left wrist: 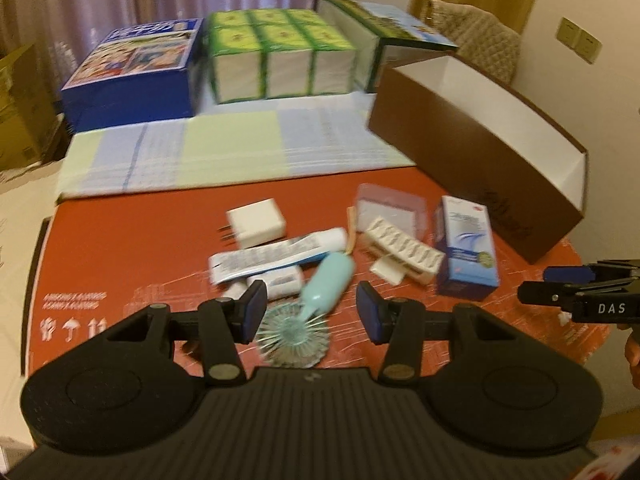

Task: Organize rigid objects
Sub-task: 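Move both open grippers back over the items on the mat, then grasp the blue-and-white box with the right gripper while the left gripper grasps the brown spray bottle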

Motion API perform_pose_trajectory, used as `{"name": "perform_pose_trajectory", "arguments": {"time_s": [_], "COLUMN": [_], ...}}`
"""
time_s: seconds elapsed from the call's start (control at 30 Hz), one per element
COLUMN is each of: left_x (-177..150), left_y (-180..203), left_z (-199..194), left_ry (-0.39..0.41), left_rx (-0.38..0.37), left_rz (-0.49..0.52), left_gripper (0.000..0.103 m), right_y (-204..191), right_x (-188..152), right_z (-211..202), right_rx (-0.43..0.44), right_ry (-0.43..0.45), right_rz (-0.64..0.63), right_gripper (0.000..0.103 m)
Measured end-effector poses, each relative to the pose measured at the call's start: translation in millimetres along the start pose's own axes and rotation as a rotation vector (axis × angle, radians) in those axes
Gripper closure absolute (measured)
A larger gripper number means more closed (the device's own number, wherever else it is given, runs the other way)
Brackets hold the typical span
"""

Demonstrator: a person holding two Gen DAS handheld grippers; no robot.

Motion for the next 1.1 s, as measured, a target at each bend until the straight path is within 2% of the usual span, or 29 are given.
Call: {"name": "perform_pose_trajectory", "arguments": {"time_s": [0.13,0.4,1.1], "left_x": [-8.1,-11.8,-2.5], "left_y": [-20.6,-51.4,-90.8], "left_z": [-4.8,-8.9,19.9], "left_ry": [-0.004,0.010,-0.025], "left_rx": [0.048,0.098,0.143], "left_rz": [-0.033,-0.090,-0.119], "left_gripper": [0.059,0.059,0.059], "right_y": [-6.2,-5.4,-0.9], "right_x": [-2.5,9.1,40.5], "right_z": [11.1,30.1,94.1], "right_rx": [-0.015,-0.076,-0.166], "right_ry": [-0.020,-0.034,-0.131], "right_rz": [-0.021,-0.008,0.104], "right_gripper": [0.042,0.042,0.042]}}
Point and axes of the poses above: each gripper's, at about its wrist camera, not at the fingertips, and z roughly the way its jaws point, y to its right, x to its top, the point moved 6 cm from there along z, roughly the way its jaws point, and after that the axes turned 13 degrees about -x, right-handed, at the moved point
